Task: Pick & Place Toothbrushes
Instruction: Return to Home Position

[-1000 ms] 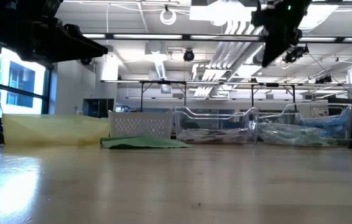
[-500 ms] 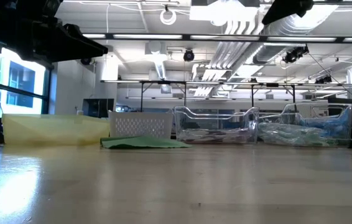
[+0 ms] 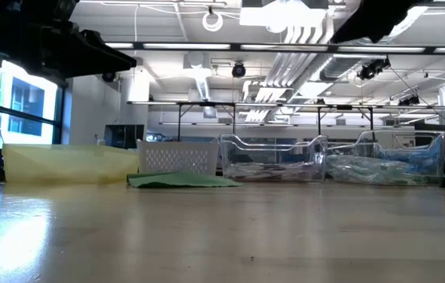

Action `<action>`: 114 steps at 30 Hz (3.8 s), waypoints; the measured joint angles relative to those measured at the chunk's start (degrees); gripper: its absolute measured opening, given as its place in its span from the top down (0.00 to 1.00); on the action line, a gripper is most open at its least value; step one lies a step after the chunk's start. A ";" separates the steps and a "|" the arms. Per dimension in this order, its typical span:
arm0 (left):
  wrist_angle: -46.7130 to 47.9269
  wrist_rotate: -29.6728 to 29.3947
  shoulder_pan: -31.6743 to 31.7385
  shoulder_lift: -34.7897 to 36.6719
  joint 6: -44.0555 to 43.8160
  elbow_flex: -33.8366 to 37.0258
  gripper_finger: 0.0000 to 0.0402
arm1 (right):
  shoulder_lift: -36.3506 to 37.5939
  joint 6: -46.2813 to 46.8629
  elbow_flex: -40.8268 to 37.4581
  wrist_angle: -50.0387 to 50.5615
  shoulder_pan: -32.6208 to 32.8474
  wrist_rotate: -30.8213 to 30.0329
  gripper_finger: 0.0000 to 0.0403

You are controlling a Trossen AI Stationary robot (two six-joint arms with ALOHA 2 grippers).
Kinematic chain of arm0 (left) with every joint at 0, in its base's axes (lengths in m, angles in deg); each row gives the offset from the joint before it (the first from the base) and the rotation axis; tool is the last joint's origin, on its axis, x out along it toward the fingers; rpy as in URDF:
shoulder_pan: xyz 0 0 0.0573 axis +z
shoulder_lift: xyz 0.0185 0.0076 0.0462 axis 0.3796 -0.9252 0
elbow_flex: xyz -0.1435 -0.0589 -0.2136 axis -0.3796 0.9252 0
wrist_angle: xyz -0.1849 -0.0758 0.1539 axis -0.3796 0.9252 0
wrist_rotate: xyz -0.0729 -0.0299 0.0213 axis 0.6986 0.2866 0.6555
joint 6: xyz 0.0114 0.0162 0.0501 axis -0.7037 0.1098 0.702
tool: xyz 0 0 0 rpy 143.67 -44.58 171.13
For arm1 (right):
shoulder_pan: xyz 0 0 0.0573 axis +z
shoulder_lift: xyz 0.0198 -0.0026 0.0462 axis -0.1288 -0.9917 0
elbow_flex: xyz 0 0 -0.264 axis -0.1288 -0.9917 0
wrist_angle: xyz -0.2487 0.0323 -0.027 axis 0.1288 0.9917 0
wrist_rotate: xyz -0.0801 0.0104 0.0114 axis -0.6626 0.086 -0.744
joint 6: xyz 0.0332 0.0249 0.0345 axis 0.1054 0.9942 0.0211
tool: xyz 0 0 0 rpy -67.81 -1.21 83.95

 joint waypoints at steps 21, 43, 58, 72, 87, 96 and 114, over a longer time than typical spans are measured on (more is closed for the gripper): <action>0.44 0.00 0.00 0.00 0.21 0.00 0.56 | 20.12 -5.84 -10.13 -8.94 -8.93 17.36 1.00; -2.59 -4.62 1.34 0.00 0.57 -3.70 0.56 | 26.61 -5.82 -10.13 -3.12 -8.93 16.56 1.00; 8.73 6.57 16.65 2.72 3.52 -9.53 0.56 | 26.76 -5.53 -10.13 -3.24 -8.93 16.09 1.00; 28.61 7.21 14.93 26.40 6.94 -9.60 0.56 | 26.76 -5.42 -10.13 -2.93 -8.93 16.09 1.00; 39.10 7.40 14.93 39.14 9.17 -9.55 0.56 | 36.81 -4.64 -10.17 1.50 -8.93 16.04 0.99; 43.33 6.30 15.02 39.89 9.59 -9.55 0.56 | 45.40 -1.85 -10.11 5.15 -8.95 13.13 0.99; 34.48 5.86 15.02 39.89 10.60 -1.53 0.56 | 50.13 -5.91 -16.55 0.19 -8.94 11.55 0.99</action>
